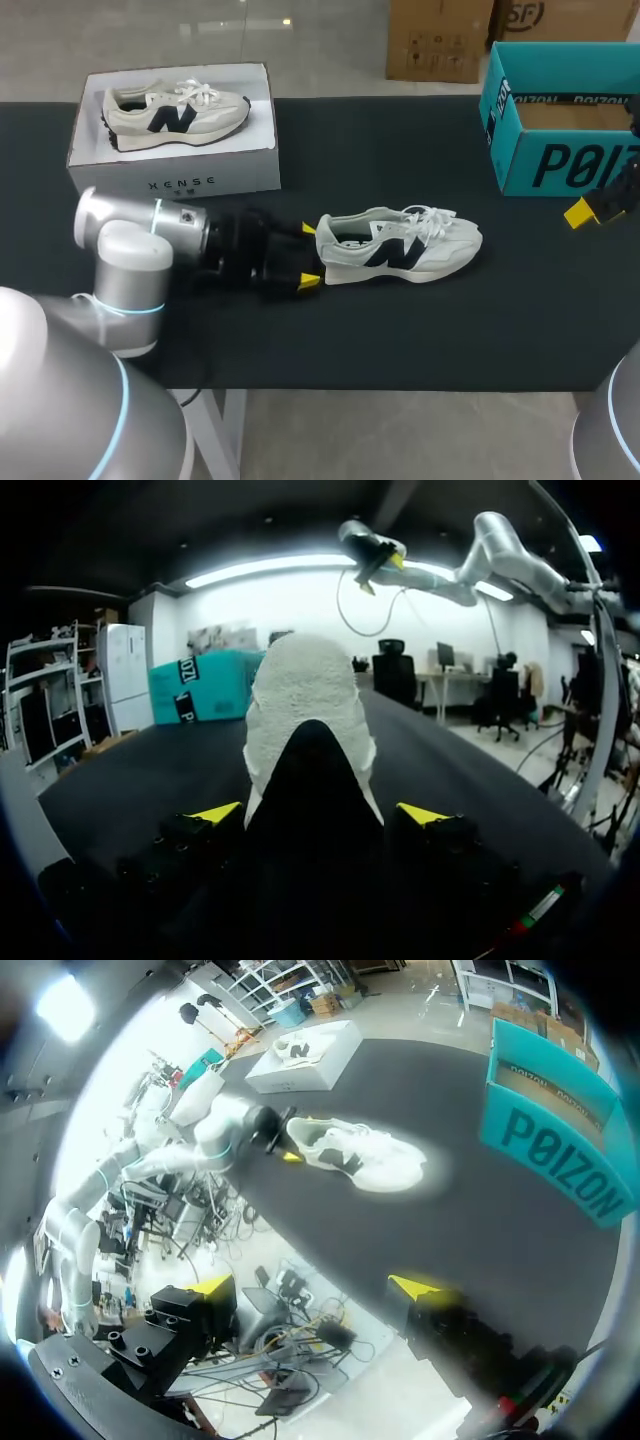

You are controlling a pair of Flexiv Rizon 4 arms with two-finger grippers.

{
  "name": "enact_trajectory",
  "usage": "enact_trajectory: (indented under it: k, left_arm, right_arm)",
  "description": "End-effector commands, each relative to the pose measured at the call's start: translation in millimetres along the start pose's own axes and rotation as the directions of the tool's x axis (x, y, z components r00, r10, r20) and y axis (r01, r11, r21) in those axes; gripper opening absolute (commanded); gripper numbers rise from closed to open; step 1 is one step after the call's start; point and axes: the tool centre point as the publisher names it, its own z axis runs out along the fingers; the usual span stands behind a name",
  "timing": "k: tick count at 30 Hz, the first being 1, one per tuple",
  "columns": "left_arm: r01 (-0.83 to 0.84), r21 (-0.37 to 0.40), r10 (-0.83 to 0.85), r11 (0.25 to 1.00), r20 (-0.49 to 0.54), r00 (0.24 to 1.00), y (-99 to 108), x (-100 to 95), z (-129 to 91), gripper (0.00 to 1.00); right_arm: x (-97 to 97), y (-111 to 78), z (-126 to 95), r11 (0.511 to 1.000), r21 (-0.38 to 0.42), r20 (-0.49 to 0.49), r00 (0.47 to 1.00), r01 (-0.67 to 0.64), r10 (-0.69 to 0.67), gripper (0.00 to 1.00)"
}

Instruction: Take the shoe out of the shoebox, open the shoe tongue, remove and reinsert the insole, then place the shoe into the shoebox

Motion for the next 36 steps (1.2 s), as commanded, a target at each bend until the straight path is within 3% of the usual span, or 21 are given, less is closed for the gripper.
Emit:
enact_trajectory:
  k: [1, 36]
  left_arm:
    - [0.000, -0.004, 0.000, 1.000, 0.010, 1.000, -2.6, 5.0, 5.0, 1.00]
    - [0.079, -0.044, -0.075, 0.996, 0.090, 0.993, 3.1, -6.5, 18.4, 1.00]
  right_arm:
    - [-0.2, 0.1, 0.3, 1.000, 0.001, 0.001, 1.000, -0.002, 0.002, 1.00]
    - [-0.2, 0.1, 0.3, 1.000, 0.001, 0.001, 1.000, -0.002, 0.002, 1.00]
